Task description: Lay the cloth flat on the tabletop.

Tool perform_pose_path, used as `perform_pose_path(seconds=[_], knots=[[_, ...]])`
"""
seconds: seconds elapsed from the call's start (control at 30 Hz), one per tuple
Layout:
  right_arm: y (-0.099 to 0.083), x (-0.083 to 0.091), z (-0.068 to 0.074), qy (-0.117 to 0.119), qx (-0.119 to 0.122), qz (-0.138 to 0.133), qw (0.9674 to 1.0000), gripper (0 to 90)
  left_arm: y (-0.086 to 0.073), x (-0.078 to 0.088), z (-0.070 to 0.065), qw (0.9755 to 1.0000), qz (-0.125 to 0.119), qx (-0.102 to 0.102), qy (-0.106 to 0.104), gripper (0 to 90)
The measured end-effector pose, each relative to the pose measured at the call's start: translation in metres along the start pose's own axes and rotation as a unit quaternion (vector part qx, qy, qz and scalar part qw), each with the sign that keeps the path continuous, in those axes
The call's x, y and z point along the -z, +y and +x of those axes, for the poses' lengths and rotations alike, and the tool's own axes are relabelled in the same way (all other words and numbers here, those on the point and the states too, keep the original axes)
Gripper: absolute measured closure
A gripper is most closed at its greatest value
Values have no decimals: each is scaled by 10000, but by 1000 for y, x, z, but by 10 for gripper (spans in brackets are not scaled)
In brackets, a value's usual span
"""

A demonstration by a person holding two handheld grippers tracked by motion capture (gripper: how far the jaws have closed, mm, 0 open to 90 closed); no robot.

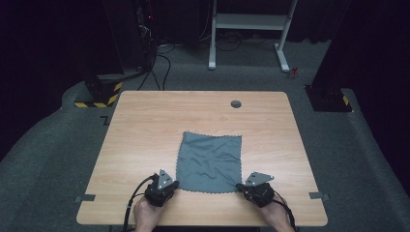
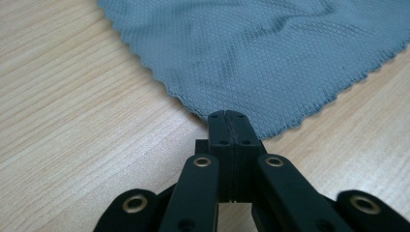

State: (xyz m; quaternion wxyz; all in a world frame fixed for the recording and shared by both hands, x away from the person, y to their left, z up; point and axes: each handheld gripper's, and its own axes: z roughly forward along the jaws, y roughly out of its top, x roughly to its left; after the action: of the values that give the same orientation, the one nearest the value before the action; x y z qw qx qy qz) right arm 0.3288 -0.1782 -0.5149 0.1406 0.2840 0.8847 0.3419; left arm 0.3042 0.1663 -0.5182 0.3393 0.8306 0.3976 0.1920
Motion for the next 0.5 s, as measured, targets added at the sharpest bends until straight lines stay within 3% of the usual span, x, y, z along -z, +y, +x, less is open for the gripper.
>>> perform_pose_path(seconds=[0.5], knots=[[-8,14,-2,50,60,12,10000,899,-5,12,-13,9992,55,-93,-391,897]])
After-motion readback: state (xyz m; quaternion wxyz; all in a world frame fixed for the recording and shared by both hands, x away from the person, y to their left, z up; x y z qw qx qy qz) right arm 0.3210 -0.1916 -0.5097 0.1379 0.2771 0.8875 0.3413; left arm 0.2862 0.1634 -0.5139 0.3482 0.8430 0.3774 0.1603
